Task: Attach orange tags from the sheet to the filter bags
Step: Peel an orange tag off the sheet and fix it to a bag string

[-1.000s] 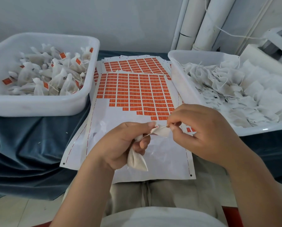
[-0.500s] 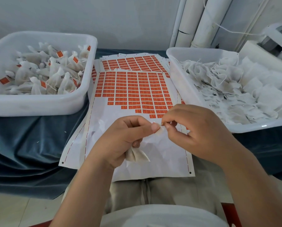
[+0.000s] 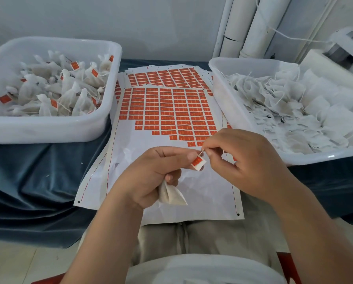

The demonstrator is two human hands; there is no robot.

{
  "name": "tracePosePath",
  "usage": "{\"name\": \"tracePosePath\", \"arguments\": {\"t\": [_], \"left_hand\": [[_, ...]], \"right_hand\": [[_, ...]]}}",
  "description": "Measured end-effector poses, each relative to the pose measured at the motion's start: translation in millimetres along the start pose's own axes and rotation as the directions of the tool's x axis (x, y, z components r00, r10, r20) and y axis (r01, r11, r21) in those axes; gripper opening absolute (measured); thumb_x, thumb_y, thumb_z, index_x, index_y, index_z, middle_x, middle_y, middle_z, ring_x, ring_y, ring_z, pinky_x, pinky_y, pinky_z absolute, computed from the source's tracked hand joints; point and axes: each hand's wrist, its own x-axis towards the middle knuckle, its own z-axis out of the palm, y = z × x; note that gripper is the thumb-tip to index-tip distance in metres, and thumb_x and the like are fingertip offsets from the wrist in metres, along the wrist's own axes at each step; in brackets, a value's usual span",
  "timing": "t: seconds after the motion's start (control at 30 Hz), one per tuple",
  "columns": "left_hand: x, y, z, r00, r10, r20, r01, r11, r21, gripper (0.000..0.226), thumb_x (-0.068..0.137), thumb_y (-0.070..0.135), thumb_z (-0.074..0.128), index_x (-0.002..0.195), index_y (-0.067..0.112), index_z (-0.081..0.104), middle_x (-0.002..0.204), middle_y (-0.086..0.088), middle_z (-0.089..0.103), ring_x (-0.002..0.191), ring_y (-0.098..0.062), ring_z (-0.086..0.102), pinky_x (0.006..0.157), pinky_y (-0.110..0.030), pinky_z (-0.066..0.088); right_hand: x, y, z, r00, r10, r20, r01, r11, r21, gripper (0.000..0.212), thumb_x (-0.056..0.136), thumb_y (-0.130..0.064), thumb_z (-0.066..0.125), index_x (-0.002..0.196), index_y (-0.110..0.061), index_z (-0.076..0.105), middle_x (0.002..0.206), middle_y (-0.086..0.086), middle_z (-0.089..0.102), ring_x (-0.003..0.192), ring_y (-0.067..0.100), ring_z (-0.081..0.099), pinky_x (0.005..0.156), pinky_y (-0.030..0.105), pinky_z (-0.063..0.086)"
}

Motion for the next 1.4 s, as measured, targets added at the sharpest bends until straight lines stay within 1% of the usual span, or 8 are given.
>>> {"name": "tracePosePath", "arguments": {"t": [0.13, 0.47, 0.67, 0.97, 1.07, 1.17, 1.3, 1.4], "left_hand": [[0.5, -1.5, 1.4, 1.000, 0.001, 0.006, -0.001, 0.999, 0.043, 0.038, 0.066, 0.042, 0.086, 0.095, 0.018, 0.086, 0.089, -0.001, 0.077, 0.051, -0.006, 0.043, 0.055, -0.018, 0.040], [0.3, -0.9, 5.2, 0.984, 0.109, -0.139, -0.086, 0.983, 0.165, 0.039, 0.056, 0.045, 0.089, 0.087, 0.021, 0.084, 0.094, -0.009, 0.079, 0.065, -0.014, 0.049, 0.059, -0.020, 0.046], [1.3, -3.3, 13.1, 0.952, 0.179, -0.248, -0.114, 0.960, 0.255, 0.003, 0.078, 0.028, 0.086, 0.079, 0.028, 0.083, 0.076, 0.004, 0.072, 0.057, -0.002, 0.052, 0.057, -0.016, 0.046], [1.0, -3.8, 15.1, 0.907, 0.292, -0.302, -0.175, 0.916, 0.361, 0.004, 0.084, 0.036, 0.084, 0.088, 0.035, 0.082, 0.078, 0.012, 0.076, 0.058, 0.001, 0.061, 0.054, -0.009, 0.046], [1.7, -6.9, 16.5, 0.879, 0.356, -0.316, -0.208, 0.884, 0.418, 0.006, 0.088, 0.040, 0.080, 0.085, 0.035, 0.082, 0.082, 0.011, 0.079, 0.061, 0.000, 0.065, 0.054, -0.010, 0.047], [1.9, -10.3, 19.3, 0.836, 0.437, -0.333, -0.312, 0.876, 0.368, 0.005, 0.089, 0.035, 0.080, 0.085, 0.035, 0.083, 0.083, 0.007, 0.079, 0.067, -0.005, 0.068, 0.059, -0.017, 0.053], [2.4, -13.1, 21.5, 0.849, 0.425, -0.315, -0.348, 0.897, 0.272, 0.011, 0.088, 0.037, 0.078, 0.095, 0.032, 0.085, 0.093, -0.001, 0.079, 0.087, -0.025, 0.074, 0.071, -0.030, 0.062], [3.2, -12.8, 22.8, 0.887, 0.348, -0.304, -0.305, 0.935, 0.183, 0.014, 0.091, 0.035, 0.076, 0.097, 0.026, 0.085, 0.093, 0.000, 0.079, 0.087, -0.016, 0.074, 0.072, -0.023, 0.057]], "right_hand": [[0.4, 1.2, 2.0, 1.000, -0.003, -0.002, 0.003, 1.000, 0.010, 0.013, 0.102, -0.018, 0.058, 0.096, -0.015, 0.070, 0.087, -0.008, 0.068, 0.077, 0.009, 0.061, 0.068, 0.032, 0.053], [0.9, 0.7, 11.2, 0.994, 0.108, -0.009, -0.106, 0.990, 0.092, 0.022, 0.103, -0.031, 0.051, 0.101, -0.020, 0.069, 0.085, -0.017, 0.064, 0.077, 0.005, 0.059, 0.069, 0.021, 0.050], [1.3, -3.1, 13.9, 0.986, 0.168, -0.005, -0.166, 0.975, 0.149, 0.013, 0.103, -0.026, 0.057, 0.102, -0.022, 0.069, 0.087, -0.015, 0.068, 0.085, 0.006, 0.061, 0.073, 0.021, 0.049], [1.4, -1.5, 13.7, 0.963, 0.269, -0.006, -0.257, 0.929, 0.265, 0.011, 0.102, -0.020, 0.060, 0.100, -0.024, 0.070, 0.086, -0.016, 0.069, 0.087, 0.010, 0.067, 0.072, 0.020, 0.052], [1.6, -1.6, 16.0, 0.936, 0.352, 0.002, -0.319, 0.845, 0.428, 0.010, 0.104, -0.026, 0.059, 0.102, -0.026, 0.069, 0.092, -0.016, 0.072, 0.087, 0.007, 0.071, 0.071, 0.014, 0.052], [5.0, -8.2, 20.9, 0.861, 0.464, 0.207, -0.481, 0.612, 0.628, 0.023, 0.099, -0.051, 0.060, 0.108, -0.031, 0.068, 0.090, -0.013, 0.076, 0.083, 0.010, 0.074, 0.067, 0.016, 0.054], [5.1, -13.7, 29.4, 0.899, 0.392, 0.197, -0.425, 0.666, 0.613, 0.014, 0.102, -0.040, 0.064, 0.107, -0.028, 0.068, 0.089, -0.012, 0.076, 0.082, 0.009, 0.074, 0.068, 0.015, 0.054], [5.4, -12.3, 30.0, 0.876, 0.430, 0.219, -0.456, 0.587, 0.669, 0.020, 0.100, -0.043, 0.067, 0.105, -0.024, 0.071, 0.087, -0.008, 0.077, 0.079, 0.011, 0.074, 0.067, 0.019, 0.055]]}}
